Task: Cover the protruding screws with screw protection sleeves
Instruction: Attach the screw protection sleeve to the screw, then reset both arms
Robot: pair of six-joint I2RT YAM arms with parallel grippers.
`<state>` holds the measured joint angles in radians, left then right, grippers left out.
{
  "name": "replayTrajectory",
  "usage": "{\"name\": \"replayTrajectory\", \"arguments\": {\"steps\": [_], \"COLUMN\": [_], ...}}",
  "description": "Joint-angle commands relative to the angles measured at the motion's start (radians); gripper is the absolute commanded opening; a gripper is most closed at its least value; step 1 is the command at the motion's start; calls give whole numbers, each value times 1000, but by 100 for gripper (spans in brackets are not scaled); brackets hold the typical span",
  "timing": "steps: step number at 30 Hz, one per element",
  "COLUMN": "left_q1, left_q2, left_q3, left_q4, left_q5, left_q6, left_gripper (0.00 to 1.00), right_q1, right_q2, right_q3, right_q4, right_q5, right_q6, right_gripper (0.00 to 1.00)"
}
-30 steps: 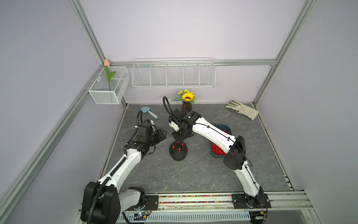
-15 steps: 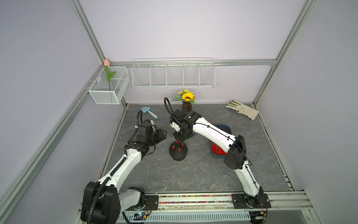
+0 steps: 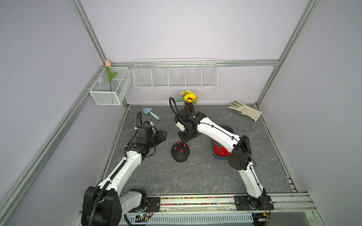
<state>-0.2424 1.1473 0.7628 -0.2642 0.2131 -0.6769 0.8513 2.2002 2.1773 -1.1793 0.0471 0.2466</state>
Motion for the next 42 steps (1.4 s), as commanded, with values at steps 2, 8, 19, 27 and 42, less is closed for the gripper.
{"name": "replayTrajectory", "arguments": {"steps": [2,8,19,27,42], "left_q1": [14,17,18,22,99], "left_q2": [-61,-103,-96,27,335], "left_q3": [4,28,-70,-301,-318], "left_q4": [-84,-149,65,651,1002], "left_q5": [-123,-334,-798,-888,-754], "left_q6": [53,108,343,600,618], "left_gripper": [60,83,100,100,100], "right_q1": [-51,-159,-452,-604,-760], "right_q2": [-191,-459,-961,-1208,-1024], "right_q3": [-116,-439,-1119,-1499,-1711], "right_q4": [88,313,724,972,1418], "right_q5": [67,122,296,469,557], "right_q6": [26,66,65,-43,-109], "right_gripper": [36,54,89,89,89]}}
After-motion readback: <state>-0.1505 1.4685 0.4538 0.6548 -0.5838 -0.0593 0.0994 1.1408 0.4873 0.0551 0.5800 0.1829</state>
